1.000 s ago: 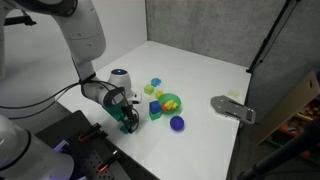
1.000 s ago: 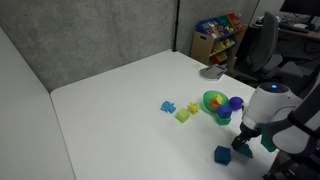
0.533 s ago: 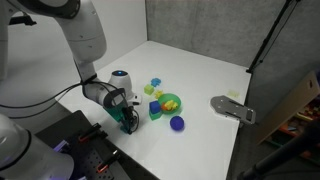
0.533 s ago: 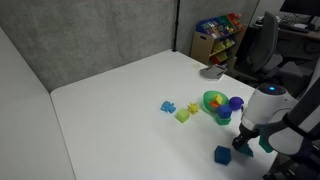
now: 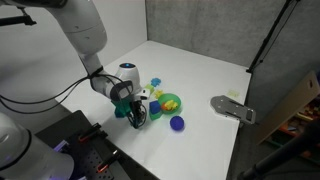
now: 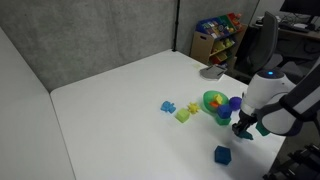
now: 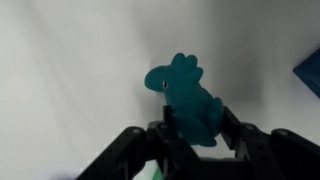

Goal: Put the green thing into the bowl

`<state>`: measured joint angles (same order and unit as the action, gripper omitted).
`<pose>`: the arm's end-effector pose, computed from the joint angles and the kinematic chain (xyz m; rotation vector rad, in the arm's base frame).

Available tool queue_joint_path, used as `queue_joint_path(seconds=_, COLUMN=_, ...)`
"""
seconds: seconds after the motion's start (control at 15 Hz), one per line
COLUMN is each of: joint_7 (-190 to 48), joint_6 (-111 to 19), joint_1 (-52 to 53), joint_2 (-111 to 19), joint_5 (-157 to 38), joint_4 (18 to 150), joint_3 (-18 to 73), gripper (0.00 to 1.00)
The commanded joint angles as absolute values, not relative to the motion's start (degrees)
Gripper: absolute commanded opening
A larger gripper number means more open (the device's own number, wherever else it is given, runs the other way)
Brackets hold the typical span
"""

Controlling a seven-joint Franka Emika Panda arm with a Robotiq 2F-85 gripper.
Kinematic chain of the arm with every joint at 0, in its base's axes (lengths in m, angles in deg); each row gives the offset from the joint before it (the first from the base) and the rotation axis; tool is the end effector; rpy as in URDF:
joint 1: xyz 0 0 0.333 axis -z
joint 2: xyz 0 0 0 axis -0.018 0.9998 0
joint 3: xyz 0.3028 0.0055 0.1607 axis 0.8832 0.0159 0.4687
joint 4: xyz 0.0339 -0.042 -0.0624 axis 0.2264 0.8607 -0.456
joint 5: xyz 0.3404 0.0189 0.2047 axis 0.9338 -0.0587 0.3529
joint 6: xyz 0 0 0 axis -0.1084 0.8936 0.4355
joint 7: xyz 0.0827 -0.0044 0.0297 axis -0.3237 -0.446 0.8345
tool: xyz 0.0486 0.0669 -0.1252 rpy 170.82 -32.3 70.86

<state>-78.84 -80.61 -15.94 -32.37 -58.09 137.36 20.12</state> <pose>0.4284 0.0306 0.0550 3.0253 -0.1085 -0.1179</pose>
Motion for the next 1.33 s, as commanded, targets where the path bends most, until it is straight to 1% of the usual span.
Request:
queue_joint_path(seconds=0.0, joint_7=-78.09, joint_6=-73.59, joint_1=-13.51, joint_2=-38.16, joint_5=-58.55, joint_4=136.17, joint_3=21.10, gripper=0.23)
queue_joint_path(seconds=0.27, joint_7=-77.02, joint_6=-66.53, joint_1=-8.87, joint_2=-42.91, joint_5=-57.83, joint_4=134.22, joint_3=24.70, gripper=0.23)
queue_joint_path(seconds=0.53, joint_7=-79.11, joint_6=-62.11, joint_1=-7.04, joint_2=-44.77, joint_5=-59.37, joint_4=130.33, joint_3=24.19, gripper=0.23)
queue_joint_path(seconds=0.93, joint_7=-81.66, joint_6=-59.52, joint_1=-5.35, joint_2=-41.50, joint_5=-61.37, joint_4=121.50, joint_3=23.35, gripper=0.23)
queue_joint_path(seconds=1.27, joint_7=-84.88, joint_6=-59.04, joint_1=-5.65, joint_2=-36.22, joint_5=-63.17, joint_4=113.95, joint_3=22.37, gripper=0.23)
